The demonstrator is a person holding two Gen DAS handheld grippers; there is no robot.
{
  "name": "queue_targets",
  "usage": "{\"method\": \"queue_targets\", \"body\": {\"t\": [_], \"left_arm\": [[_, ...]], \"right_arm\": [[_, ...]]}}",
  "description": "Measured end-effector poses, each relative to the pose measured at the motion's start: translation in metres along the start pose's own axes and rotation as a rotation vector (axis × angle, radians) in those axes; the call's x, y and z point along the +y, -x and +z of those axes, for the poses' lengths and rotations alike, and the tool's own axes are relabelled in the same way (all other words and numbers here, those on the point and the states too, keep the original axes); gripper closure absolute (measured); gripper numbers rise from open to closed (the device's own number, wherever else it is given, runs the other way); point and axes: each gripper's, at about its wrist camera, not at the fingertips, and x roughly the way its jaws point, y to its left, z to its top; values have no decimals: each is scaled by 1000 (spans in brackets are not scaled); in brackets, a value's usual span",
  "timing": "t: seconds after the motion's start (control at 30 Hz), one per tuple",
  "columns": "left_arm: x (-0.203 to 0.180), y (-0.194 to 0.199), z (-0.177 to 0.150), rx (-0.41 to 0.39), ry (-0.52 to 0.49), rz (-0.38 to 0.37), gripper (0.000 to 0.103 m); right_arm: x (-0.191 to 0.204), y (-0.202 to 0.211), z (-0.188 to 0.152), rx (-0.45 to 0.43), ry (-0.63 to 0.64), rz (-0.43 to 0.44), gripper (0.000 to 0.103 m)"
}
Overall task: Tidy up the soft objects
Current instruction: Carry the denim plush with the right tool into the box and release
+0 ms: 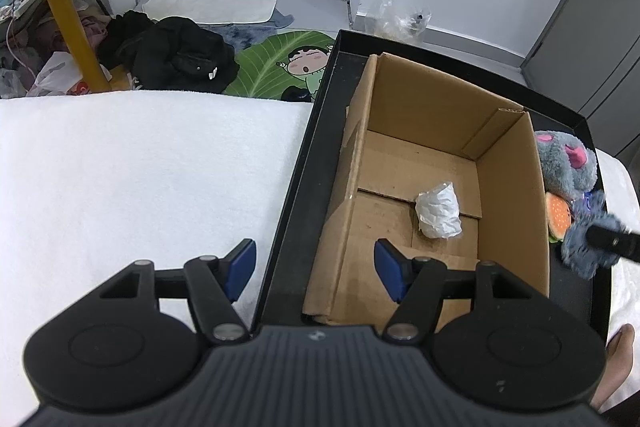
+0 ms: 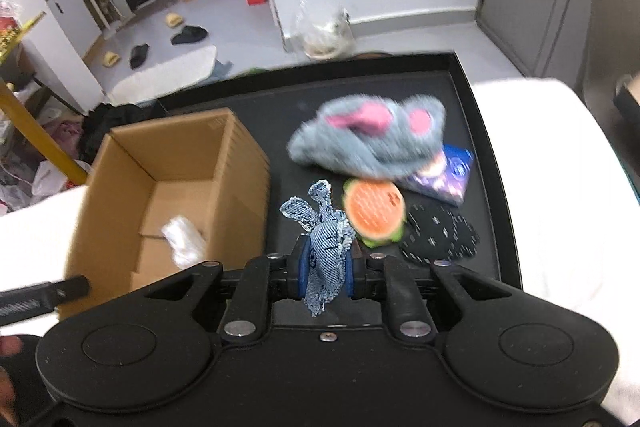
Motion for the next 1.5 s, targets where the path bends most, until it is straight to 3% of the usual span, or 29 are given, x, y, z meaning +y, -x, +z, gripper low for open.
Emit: {"method": "queue_targets", "body": {"t": [0.37, 0.63, 1.07, 1.3, 1.37, 1.5], "left_arm": [[5, -5, 0, 2, 8, -31, 44], [8, -12, -1, 21, 4, -72, 69], [13, -22, -3, 28, -12, -128, 90], [10, -22, -5, 21, -16, -120, 91], [10, -21, -5, 20, -16, -117, 91], [8, -20, -5, 20, -22, -112, 91]], "right_arm": [[39, 19, 20, -90, 31, 87, 86], [70, 10, 27, -103, 58, 132, 86], [118, -15, 29, -84, 120, 170, 84], [119, -13, 31, -102, 125, 215, 68], [114, -10, 29, -106, 129, 207, 58], [102, -4, 25, -102, 129, 201, 55]]}}
